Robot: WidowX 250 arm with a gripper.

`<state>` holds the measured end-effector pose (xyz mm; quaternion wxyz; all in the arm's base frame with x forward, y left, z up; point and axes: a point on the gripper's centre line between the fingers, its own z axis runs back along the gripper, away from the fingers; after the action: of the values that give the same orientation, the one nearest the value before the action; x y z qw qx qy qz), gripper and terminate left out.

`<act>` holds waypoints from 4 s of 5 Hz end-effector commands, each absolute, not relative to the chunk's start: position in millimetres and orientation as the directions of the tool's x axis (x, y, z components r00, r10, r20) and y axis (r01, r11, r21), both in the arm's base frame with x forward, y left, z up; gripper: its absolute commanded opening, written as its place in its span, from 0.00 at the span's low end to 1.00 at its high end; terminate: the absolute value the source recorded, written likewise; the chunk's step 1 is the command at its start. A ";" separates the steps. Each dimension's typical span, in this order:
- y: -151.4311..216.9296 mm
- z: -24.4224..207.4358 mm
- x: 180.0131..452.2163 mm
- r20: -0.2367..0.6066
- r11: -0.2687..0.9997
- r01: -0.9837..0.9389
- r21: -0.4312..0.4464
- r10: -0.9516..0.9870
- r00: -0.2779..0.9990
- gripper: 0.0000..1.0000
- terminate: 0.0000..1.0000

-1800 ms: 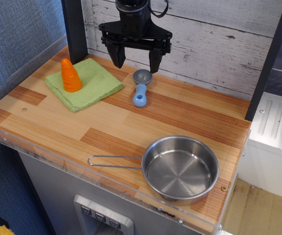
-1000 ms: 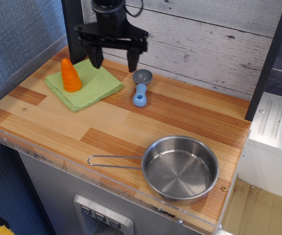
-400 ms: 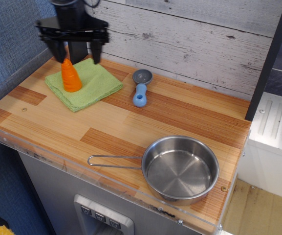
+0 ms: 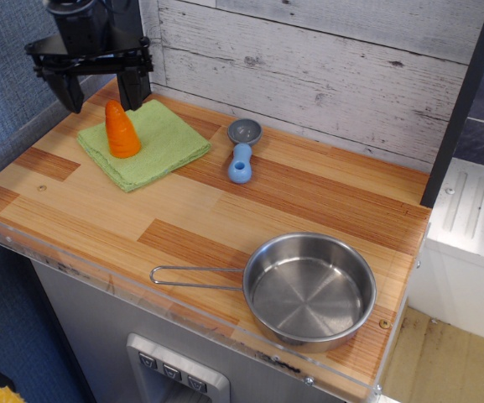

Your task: Pick orange doll from green cloth and place it on the top right

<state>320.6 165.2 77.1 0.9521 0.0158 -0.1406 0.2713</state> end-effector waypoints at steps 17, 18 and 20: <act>-68.3 74.4 409.9 0.306 0.996 -0.065 -0.064 0.081 0.948 0.00 0.00; -81.6 55.6 409.9 0.275 0.996 -0.048 -0.074 0.066 0.959 0.00 0.00; -91.9 41.4 412.0 0.236 0.994 -0.045 -0.098 0.067 0.969 1.00 0.00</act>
<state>417.7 -86.0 30.2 0.9927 -0.0428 -0.1066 0.0381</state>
